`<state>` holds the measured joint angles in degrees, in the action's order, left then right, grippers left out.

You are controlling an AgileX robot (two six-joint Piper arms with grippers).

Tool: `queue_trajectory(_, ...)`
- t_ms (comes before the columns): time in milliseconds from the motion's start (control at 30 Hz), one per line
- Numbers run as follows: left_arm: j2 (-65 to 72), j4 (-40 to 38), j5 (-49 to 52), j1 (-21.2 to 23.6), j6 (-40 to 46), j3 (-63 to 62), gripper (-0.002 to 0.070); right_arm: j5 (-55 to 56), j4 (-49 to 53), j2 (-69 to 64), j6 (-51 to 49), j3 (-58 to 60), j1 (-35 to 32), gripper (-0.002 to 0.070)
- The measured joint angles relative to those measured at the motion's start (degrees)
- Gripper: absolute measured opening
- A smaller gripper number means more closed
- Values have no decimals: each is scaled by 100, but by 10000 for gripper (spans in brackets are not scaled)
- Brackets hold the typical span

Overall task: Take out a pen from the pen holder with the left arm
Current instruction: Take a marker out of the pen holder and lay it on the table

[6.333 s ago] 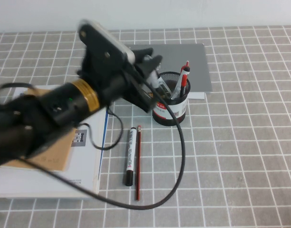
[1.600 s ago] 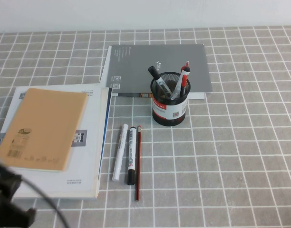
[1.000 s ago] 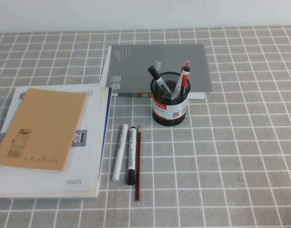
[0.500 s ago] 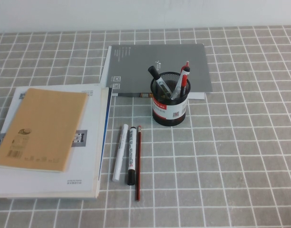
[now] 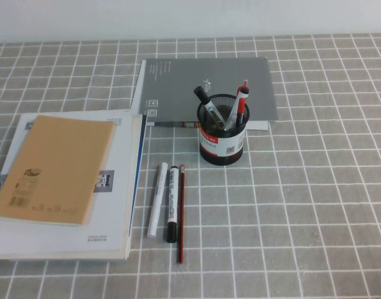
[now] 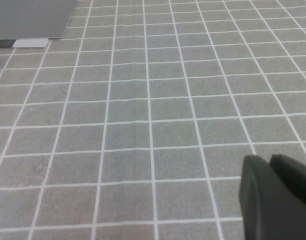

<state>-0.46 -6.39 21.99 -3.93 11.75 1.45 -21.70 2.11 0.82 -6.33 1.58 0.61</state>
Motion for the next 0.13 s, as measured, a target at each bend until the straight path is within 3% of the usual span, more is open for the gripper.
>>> queue_trajectory(133, 0, 0, 0, 0, 0, 0, -1, 0, 0, 0, 0, 0, 0, -13)
